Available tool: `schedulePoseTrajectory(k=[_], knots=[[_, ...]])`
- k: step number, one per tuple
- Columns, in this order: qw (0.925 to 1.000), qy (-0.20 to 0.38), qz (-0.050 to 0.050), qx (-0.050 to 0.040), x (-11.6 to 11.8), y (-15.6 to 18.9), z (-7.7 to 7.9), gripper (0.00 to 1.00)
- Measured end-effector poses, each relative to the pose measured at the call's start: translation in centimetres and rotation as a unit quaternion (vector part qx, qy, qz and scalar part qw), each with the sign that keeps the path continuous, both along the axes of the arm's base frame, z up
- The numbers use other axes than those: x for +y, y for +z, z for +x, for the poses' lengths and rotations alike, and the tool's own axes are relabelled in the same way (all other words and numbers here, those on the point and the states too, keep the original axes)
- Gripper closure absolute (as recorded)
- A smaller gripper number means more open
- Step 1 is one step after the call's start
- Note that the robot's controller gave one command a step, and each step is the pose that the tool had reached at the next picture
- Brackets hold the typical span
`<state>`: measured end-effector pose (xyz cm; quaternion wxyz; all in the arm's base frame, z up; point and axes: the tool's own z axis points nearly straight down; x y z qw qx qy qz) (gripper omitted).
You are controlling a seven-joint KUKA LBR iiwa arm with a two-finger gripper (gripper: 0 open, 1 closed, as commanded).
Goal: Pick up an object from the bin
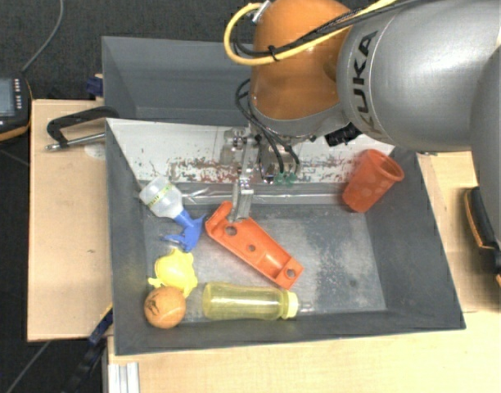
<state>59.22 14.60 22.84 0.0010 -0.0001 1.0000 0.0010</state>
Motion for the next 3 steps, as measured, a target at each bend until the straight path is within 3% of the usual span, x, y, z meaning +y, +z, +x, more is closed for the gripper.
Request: schedulePoseTrajectory(k=[2, 3], knots=[[1.0, 0.006, 0.001, -0.0044, -0.1, -0.6, -0.2, 0.0], [0.9973, 0.074, 0.0, 0.0002, 0.3, -7.3, 0.3, 0.0]])
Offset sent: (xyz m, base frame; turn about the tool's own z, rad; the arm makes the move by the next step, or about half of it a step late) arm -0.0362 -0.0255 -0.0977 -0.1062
